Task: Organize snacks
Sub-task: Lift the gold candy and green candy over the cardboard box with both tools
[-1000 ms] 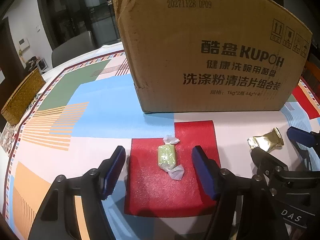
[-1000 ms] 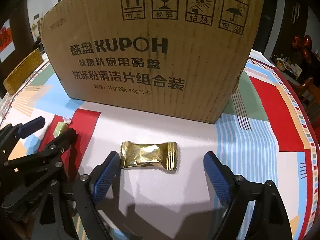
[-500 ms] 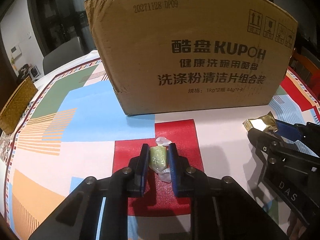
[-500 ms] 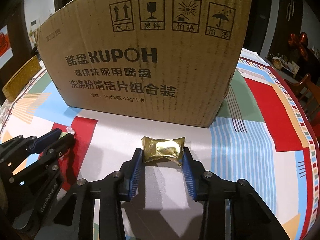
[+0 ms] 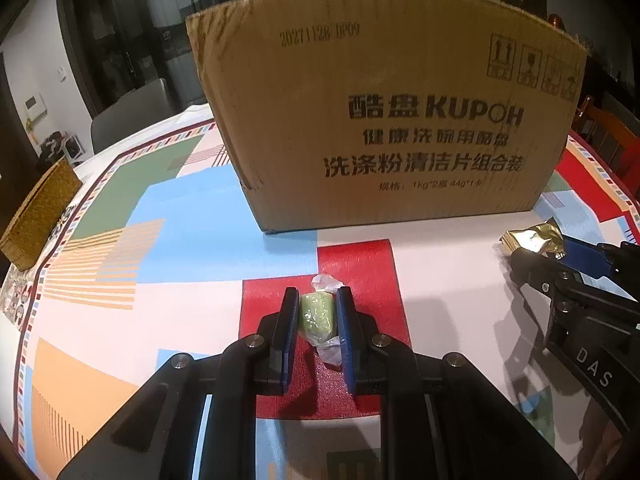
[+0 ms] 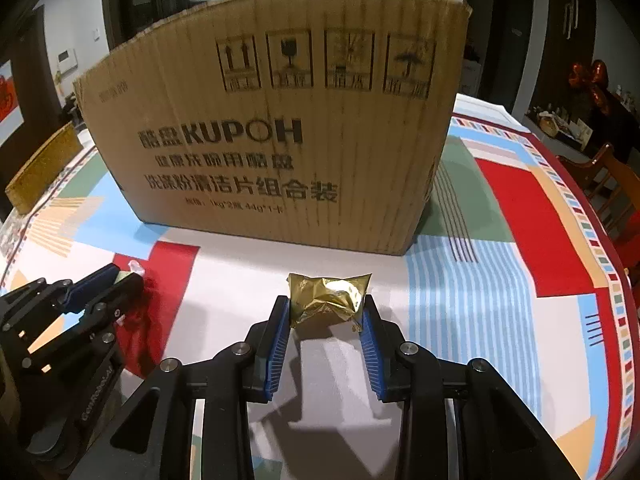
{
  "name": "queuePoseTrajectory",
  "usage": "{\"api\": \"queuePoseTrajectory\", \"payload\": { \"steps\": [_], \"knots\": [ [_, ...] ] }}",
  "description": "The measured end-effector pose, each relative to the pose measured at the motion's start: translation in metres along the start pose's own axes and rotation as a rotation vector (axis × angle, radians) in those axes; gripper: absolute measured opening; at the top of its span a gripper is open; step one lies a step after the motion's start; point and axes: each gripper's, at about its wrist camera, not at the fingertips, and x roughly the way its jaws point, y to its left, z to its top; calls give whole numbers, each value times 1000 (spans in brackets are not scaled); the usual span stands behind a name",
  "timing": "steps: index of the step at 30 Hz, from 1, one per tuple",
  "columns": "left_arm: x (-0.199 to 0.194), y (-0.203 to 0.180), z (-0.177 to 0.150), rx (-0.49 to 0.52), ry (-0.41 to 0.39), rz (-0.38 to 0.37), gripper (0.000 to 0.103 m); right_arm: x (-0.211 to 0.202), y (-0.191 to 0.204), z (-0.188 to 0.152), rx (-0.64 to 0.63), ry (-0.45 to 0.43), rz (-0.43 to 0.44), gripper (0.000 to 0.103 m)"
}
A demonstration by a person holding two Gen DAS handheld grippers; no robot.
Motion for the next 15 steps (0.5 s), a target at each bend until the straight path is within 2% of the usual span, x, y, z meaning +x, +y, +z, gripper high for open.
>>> {"api": "queuePoseTrajectory", "payload": {
  "steps": [15],
  "knots": [
    [-40, 3, 11, -21, -55, 0, 20, -31, 16, 8, -2, -68, 10, 35]
  ]
}}
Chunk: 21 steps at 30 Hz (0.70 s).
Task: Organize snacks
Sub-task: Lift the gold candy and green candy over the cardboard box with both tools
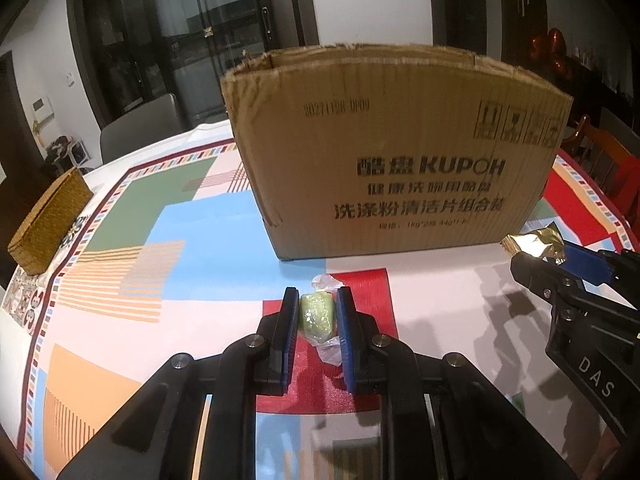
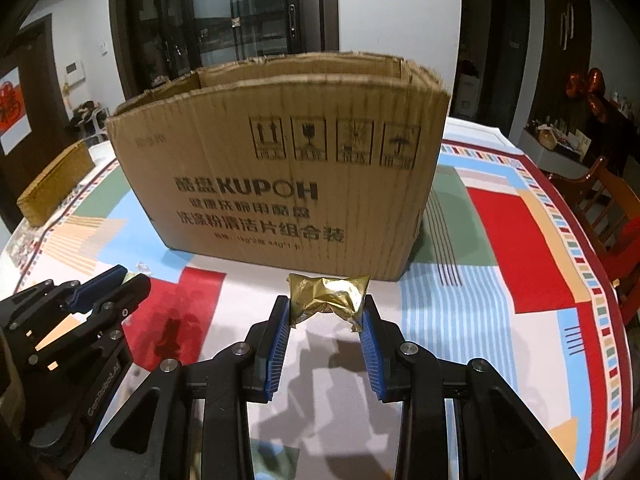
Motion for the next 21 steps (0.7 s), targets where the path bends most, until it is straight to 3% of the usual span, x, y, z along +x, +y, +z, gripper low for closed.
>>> {"api": "queuePoseTrajectory", "payload": {
  "steps": [21],
  "knots": [
    [-44, 13, 30, -24, -60, -30, 20, -55, 7, 28, -9, -113, 20, 35]
  ]
}}
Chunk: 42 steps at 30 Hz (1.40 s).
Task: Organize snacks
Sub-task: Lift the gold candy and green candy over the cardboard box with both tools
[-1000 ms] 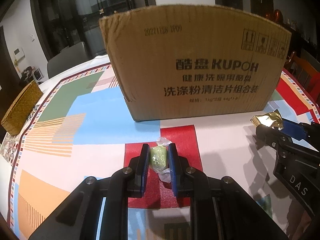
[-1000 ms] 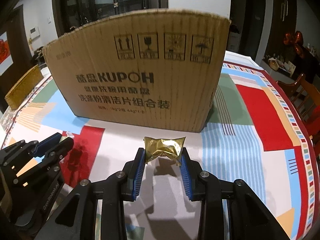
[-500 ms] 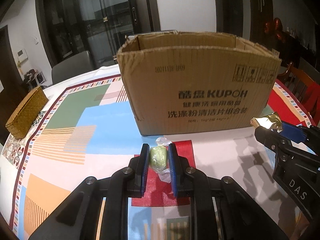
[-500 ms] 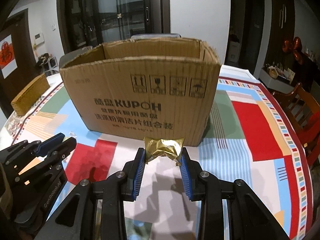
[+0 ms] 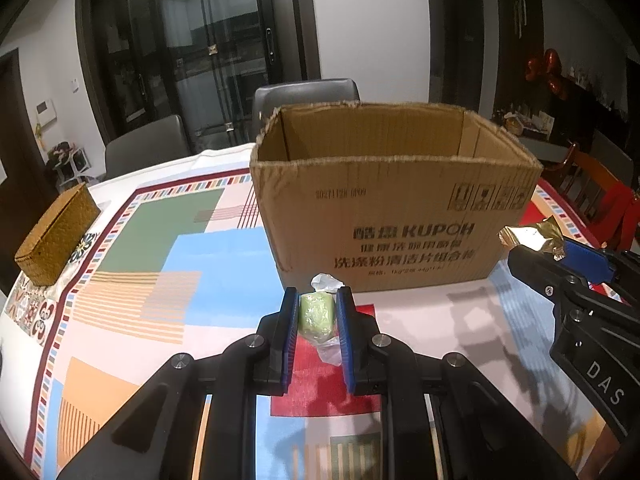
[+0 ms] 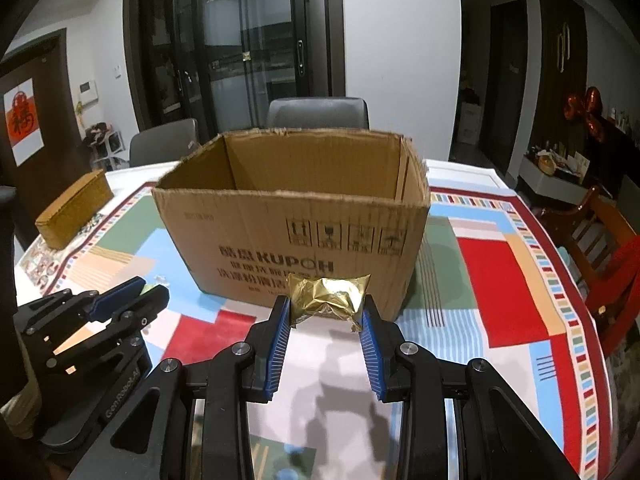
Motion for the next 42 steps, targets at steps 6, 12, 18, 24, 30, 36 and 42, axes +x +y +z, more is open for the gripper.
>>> {"api": "queuePoseTrajectory", "payload": {
  "steps": [6, 12, 18, 24, 30, 36, 42],
  "knots": [
    [-16, 2, 17, -4, -28, -15, 20, -13, 0, 14, -2, -31, 2, 35],
    [-29, 4, 35, 0, -63, -23, 20, -25, 1, 29, -1, -64, 6, 35],
    [-35, 7, 50, -4, -91, -31, 20, -34, 7, 42, -23, -98, 13, 35],
    [-38, 8, 64, 2, -115, -32, 20, -39, 7, 56, -27, -123, 16, 35],
    [-38, 7, 82, 10, -138, -35, 20, -41, 4, 69, -24, -143, 16, 35],
    [-36, 7, 98, 13, -157, -43, 20, -42, 2, 83, -25, -165, 11, 35],
    [-35, 5, 111, 31, -182, -39, 20, -39, 1, 91, -26, -173, 6, 35]
  ]
}}
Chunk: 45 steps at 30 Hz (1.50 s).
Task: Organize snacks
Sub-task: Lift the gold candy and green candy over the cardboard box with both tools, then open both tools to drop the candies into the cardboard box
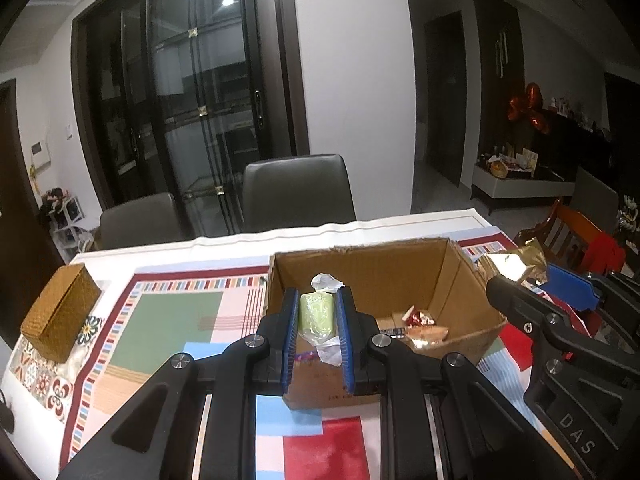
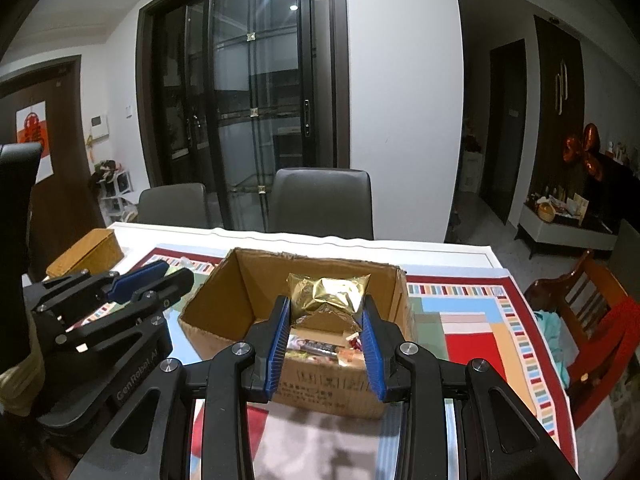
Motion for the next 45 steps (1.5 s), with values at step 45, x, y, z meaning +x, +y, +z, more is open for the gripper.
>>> {"api": "queuePoseTrajectory", "payload": {
  "steps": [45],
  "knots": [
    [97, 14, 11, -14, 95, -45, 20, 88, -8, 17, 1, 113, -26, 36]
  ]
}}
